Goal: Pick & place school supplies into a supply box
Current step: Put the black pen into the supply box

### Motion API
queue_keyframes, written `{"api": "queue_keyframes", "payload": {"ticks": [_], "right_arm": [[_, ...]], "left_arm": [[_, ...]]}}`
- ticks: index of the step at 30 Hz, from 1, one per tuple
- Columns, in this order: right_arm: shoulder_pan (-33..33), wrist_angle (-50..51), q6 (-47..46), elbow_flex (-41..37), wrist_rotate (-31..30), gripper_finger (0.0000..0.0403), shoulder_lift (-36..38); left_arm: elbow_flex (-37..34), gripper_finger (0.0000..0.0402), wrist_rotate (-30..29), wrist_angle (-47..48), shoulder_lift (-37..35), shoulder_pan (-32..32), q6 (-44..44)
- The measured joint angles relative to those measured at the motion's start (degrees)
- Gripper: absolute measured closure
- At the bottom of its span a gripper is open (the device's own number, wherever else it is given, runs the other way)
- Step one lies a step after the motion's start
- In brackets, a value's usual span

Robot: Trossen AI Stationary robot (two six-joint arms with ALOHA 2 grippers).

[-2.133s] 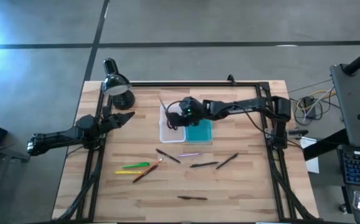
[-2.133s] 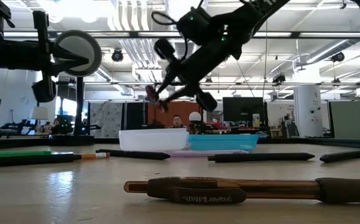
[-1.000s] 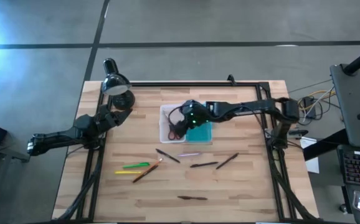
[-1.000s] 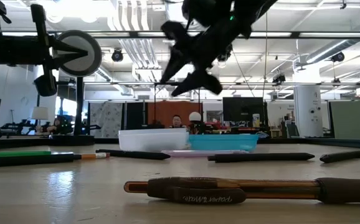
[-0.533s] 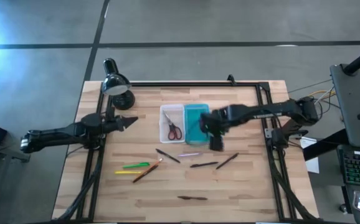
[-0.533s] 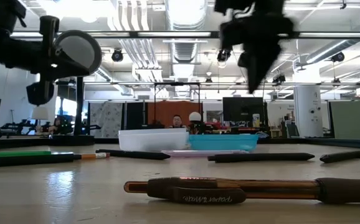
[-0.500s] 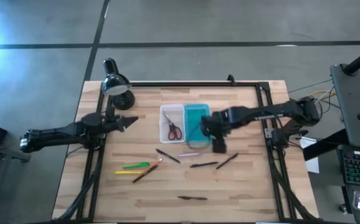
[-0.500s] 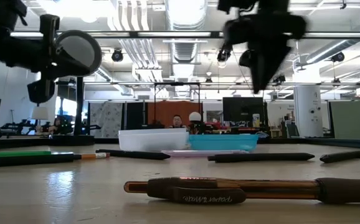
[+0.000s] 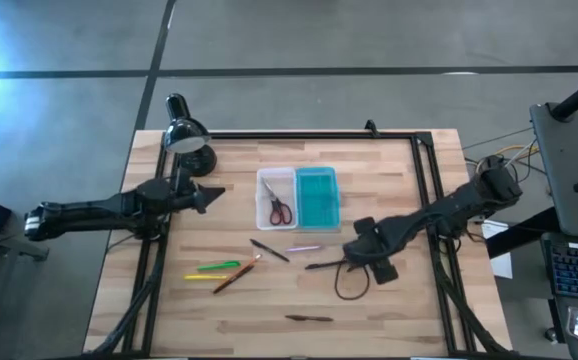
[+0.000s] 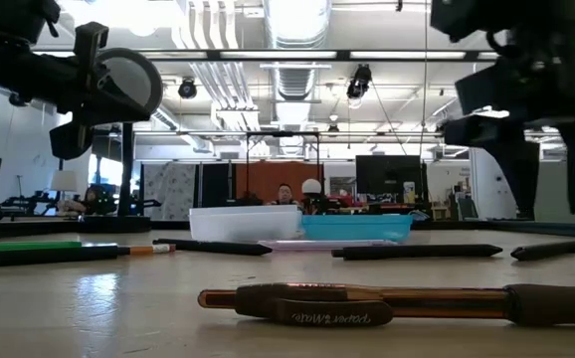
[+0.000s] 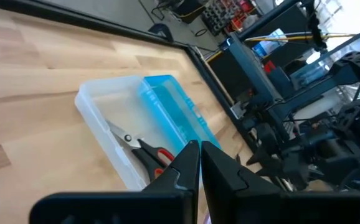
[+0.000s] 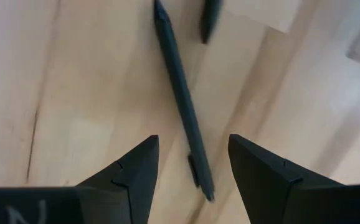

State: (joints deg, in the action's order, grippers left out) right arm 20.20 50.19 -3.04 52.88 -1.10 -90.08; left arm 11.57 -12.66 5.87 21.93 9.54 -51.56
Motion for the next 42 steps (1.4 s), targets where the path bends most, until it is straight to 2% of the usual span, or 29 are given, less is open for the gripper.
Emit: {"api": "queue_keyframes", "payload": {"ticks": [5, 12, 20, 26, 31, 36, 42], "right_arm": [[1.6, -6.7, 0.0, -3.4, -0.2, 0.0218, 0.0], [1.6, -9.0, 0.5, -6.9, -1.8, 0.0232, 0.0], [1.6, -12.7, 1.8, -11.3, -1.4, 0.0292, 0.4], [1.6, -13.5, 3.4, -12.0, -1.2, 0.0344, 0.4], [1.6, -13.7, 1.3, -12.3, -1.2, 0.0377, 0.4], [1.5, -13.2, -3.3, -12.2, -1.4, 0.0385, 2.7], [-2.9, -11.4, -22.1, -12.6, -3.5, 0.0387, 11.6]], "left_arm": [[0.1, 0.0401, 0.0, 0.0, 0.8, 0.0, -0.7], [0.1, 0.0401, -0.1, 0.2, 0.9, 0.0, -3.1], [0.0, 0.0401, -0.5, 0.2, 0.9, 0.0, -4.1], [0.0, 0.0401, -2.6, 0.2, 0.9, 0.0, -4.4], [0.0, 0.0401, -4.0, 0.2, 0.9, 0.1, -5.1], [0.0, 0.0401, -4.0, 0.2, 0.9, 0.1, -5.3], [0.0, 0.0401, -4.0, 0.2, 0.9, 0.1, -5.1]]}}
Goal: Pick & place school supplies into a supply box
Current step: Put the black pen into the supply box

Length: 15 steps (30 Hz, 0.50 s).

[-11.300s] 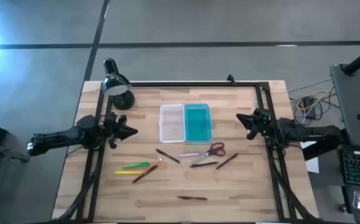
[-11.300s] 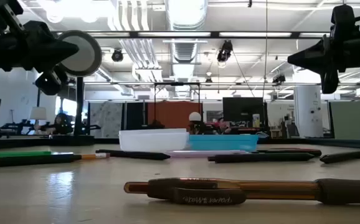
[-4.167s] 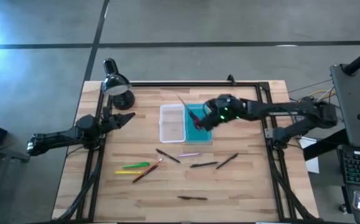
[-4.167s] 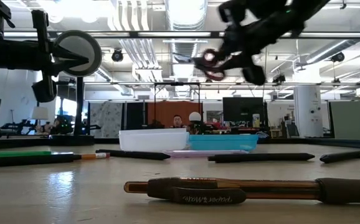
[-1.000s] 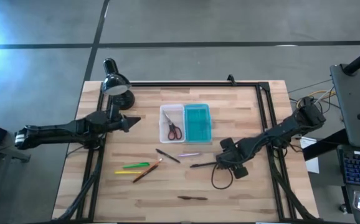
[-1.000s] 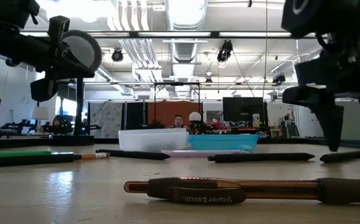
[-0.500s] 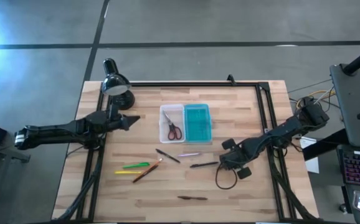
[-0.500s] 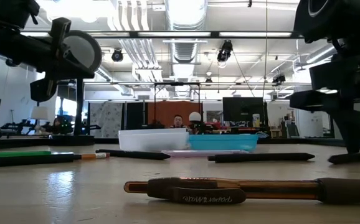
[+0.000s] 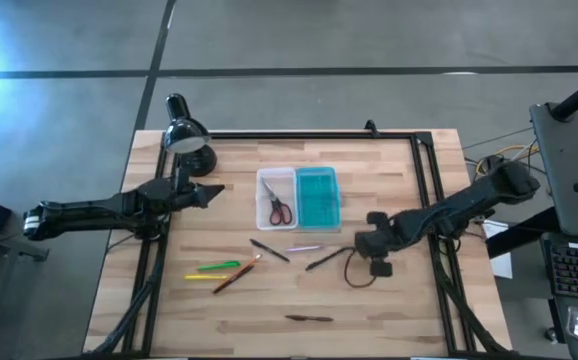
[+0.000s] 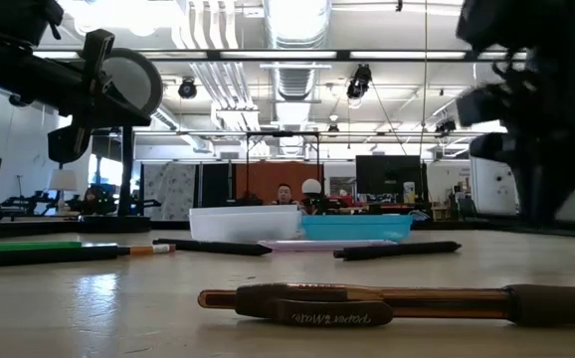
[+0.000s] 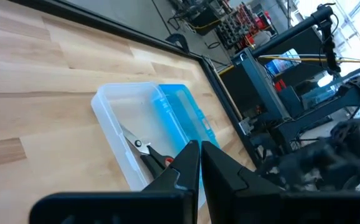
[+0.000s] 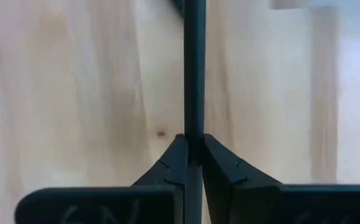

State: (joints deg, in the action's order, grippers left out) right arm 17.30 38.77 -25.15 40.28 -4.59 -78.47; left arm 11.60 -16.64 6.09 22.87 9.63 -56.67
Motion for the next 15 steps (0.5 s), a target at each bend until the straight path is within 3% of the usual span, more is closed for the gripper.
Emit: {"api": "queue_keyframes", "payload": {"ticks": [8, 15], "right_arm": [[-12.7, -3.0, -15.2, 0.1, -1.0, 0.0389, 9.1], [-25.0, -33.6, -30.9, 0.9, 5.5, 0.0389, 4.9]], "left_arm": [[-0.1, 0.0401, 0.3, 0.0, 1.6, 0.0, 0.2], [-0.1, 0.0401, 2.8, 0.0, 3.4, -0.1, 2.8]]}}
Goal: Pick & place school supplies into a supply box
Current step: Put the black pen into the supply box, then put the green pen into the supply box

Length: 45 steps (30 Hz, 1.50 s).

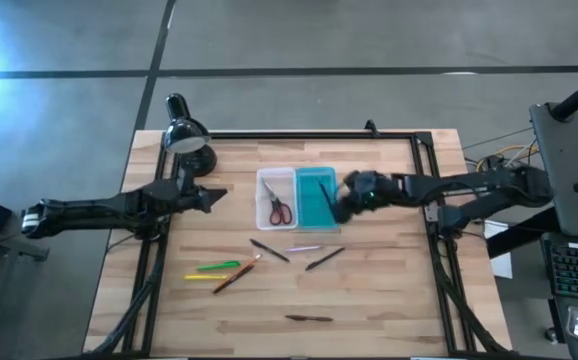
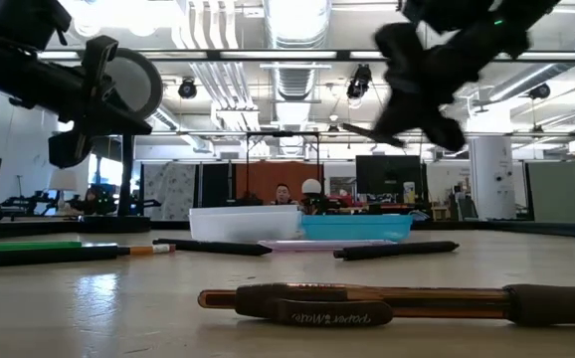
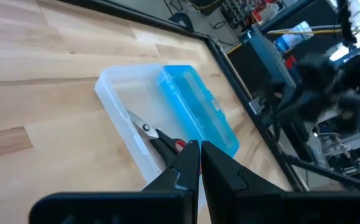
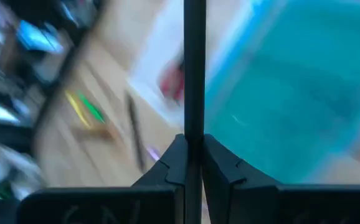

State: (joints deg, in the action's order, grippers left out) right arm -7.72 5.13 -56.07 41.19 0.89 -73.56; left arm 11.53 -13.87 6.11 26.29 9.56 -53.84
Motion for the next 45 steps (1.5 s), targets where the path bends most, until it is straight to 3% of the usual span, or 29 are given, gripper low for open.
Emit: {"api": "queue_keyframes", "payload": {"ticks": [3, 8, 13, 17, 22, 26, 33, 37, 45], "right_arm": [[-3.4, -6.2, -1.8, 3.4, 2.1, 0.0386, -6.7], [-4.1, -5.5, 1.8, 15.1, 9.0, 0.0378, -21.2], [-4.1, -0.3, 3.9, 29.0, 7.5, 0.0376, -32.3], [-4.1, 9.7, 3.0, 36.5, 3.4, 0.0371, -38.7], [-4.1, 9.3, 4.6, 43.3, 5.5, 0.0327, -43.7], [-3.8, 12.9, 11.3, 48.2, 4.6, 0.0266, -44.5], [-1.6, 23.2, 36.0, 48.4, -6.6, 0.0178, -39.0], [-0.9, 26.7, 44.4, 45.6, -6.9, 0.0158, -33.9], [-0.9, 28.4, 44.1, 36.4, -11.2, 0.0159, -24.3]], "left_arm": [[0.0, 0.0401, 0.2, 0.0, 0.6, 0.0, 0.2], [0.0, 0.0401, 1.8, 0.0, 0.9, -0.1, 0.3], [1.0, 0.0401, 10.7, 2.8, 0.9, -1.2, 1.4], [5.3, 0.0401, 12.4, 14.8, 1.6, -4.3, 5.1], [12.4, 0.0401, 8.3, 29.0, 4.5, -8.7, 8.8], [16.9, 0.0384, 6.2, 34.0, 8.1, -12.4, 10.8], [19.4, 0.0328, 6.2, 33.9, 15.6, -21.4, 13.2], [19.1, 0.0322, 6.3, 34.0, 19.8, -29.0, 13.7], [19.2, 0.0321, 1.0, 26.7, 29.9, -40.1, 10.1]]}}
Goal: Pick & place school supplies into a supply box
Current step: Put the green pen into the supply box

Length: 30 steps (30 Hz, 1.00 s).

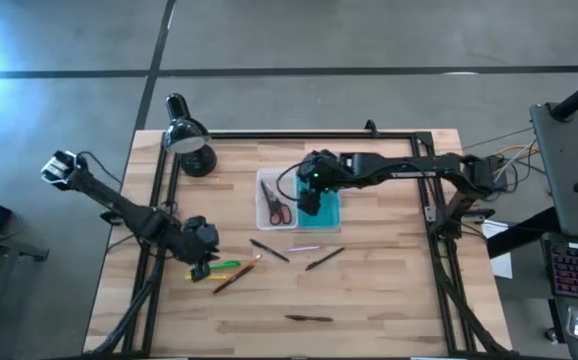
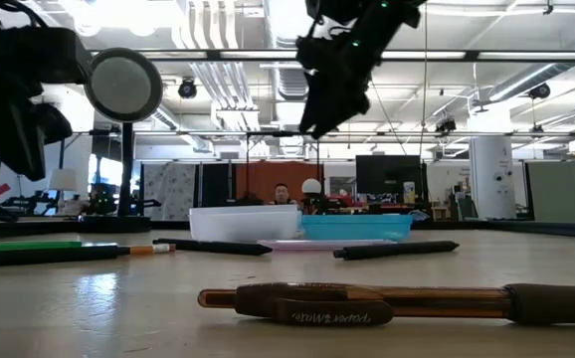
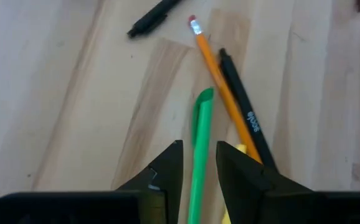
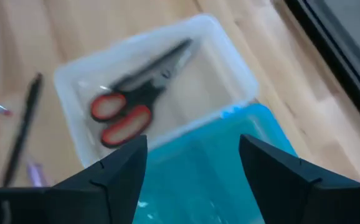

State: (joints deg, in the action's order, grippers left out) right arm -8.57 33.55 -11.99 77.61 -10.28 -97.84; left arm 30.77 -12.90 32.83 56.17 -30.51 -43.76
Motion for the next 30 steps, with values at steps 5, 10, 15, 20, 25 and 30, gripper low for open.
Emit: {"api": "queue_keyframes", "payload": {"ticks": [5, 10, 15, 20, 25, 30], "right_arm": [[0.1, -0.4, -0.8, -5.2, -1.1, 0.0159, 4.1], [0.0, -0.4, -1.1, -8.8, -1.9, 0.0156, 6.2], [0.1, -0.8, -0.9, -10.5, -1.9, 0.0158, 7.1], [0.1, -1.1, 0.4, -11.2, -1.9, 0.0154, 7.1], [-0.1, -1.5, 1.7, -11.4, -1.9, 0.0158, 7.2], [-1.8, -1.1, 0.4, -11.4, -1.9, 0.0179, 8.4]], "left_arm": [[2.2, 0.0321, -2.7, -0.8, 6.8, -2.2, -0.9], [5.3, 0.0321, -0.5, -0.9, 14.0, -3.3, -0.3], [8.3, 0.0321, -0.2, -0.9, 20.0, -3.6, 0.2], [8.4, 0.0321, -0.2, -0.1, 25.1, -3.6, -1.6], [7.4, 0.0321, -0.1, 0.2, 28.5, -3.6, -4.9], [7.0, 0.0344, 2.3, 0.2, 29.9, -1.8, -5.2]]}}
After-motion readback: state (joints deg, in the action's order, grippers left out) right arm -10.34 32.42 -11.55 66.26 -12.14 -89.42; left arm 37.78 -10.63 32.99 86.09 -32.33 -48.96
